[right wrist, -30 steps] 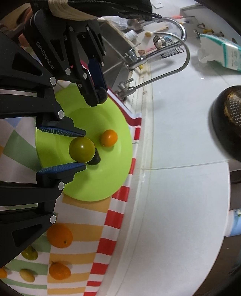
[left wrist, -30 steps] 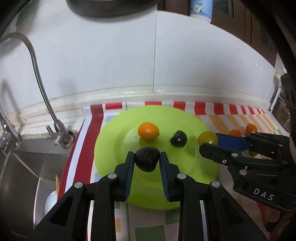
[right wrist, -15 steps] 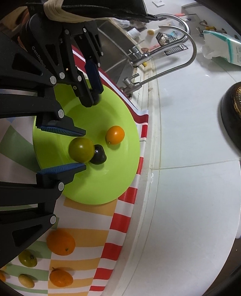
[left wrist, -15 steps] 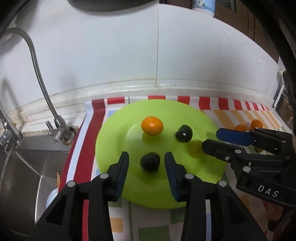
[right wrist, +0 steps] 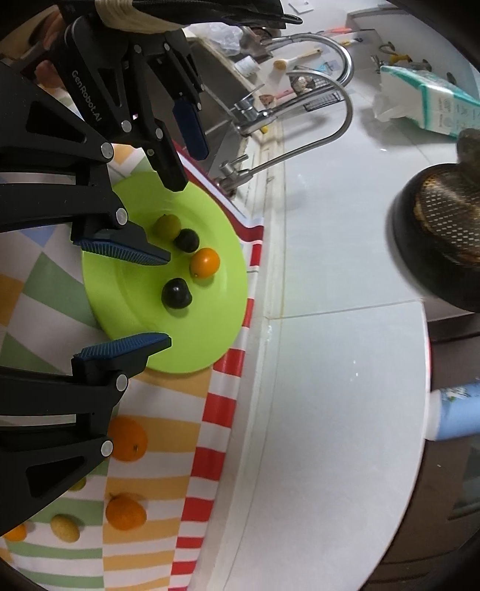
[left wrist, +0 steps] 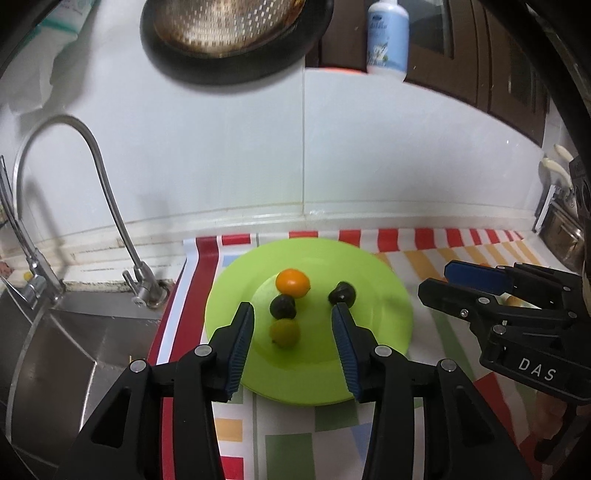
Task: Organize fruits
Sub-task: 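Open the left gripper over the plate while the right releases the green fruit onto it, then move both open grippers away from the plate toward the remaining fruits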
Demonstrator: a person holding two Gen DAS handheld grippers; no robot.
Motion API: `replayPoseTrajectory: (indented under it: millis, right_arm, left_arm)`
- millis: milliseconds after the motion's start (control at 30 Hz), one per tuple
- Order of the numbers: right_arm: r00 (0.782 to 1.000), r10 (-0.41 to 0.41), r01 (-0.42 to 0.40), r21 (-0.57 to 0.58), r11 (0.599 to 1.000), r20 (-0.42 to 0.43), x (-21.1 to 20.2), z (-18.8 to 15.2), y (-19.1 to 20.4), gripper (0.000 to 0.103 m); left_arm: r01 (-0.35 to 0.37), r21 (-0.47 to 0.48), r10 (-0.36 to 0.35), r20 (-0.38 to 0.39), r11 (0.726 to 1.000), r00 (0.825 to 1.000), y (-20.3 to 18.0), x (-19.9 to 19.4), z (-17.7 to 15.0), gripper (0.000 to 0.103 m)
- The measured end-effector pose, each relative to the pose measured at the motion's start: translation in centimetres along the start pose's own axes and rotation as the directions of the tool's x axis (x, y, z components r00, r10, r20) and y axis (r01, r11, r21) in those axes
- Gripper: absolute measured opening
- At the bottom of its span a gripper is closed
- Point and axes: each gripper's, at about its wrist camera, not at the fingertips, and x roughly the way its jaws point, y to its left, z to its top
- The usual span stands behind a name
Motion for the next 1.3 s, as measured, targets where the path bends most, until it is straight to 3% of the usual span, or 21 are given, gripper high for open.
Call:
replayPoseTrajectory:
  millis: [333,433,667,833,1300]
  right_arm:
    - [0.997,-0.031,0.03,0.018,0.999,0.077,-5.2,-0.1,-0.2,0.039]
    - [0.994,-0.053,0.05,0.035,0.998,0.098,-6.9,-0.5,-0.5,0.05]
    - [0.987,-0.099,0.091,0.072,0.993,0.128,-10.4,-1.5,-1.6,0.05]
    - [0.978,-0.138,0.125,0.094,0.988,0.156,-12.9,-2.5,-2.6,0.055]
    - [0.941,-0.277,0.248,0.164,0.955,0.193,-19.2,-5.7,-5.8,0.055]
  left_arm:
    - [0.005,0.008,-0.005,0.07,1.0,0.998,-2.0,-4.4,0.6,0.06]
    - [0.007,0.007,-0.007,0.083,1.0,0.997,-2.8,-5.5,0.4,0.064]
    - [0.022,0.012,-0.024,0.114,1.0,0.993,-4.9,-8.1,0.0,0.074]
    - [0.032,0.039,-0.037,0.141,0.999,0.989,-6.7,-9.7,-0.2,0.076]
    - [0.114,0.142,-0.139,0.174,0.983,0.975,-12.4,-12.0,-1.2,0.078]
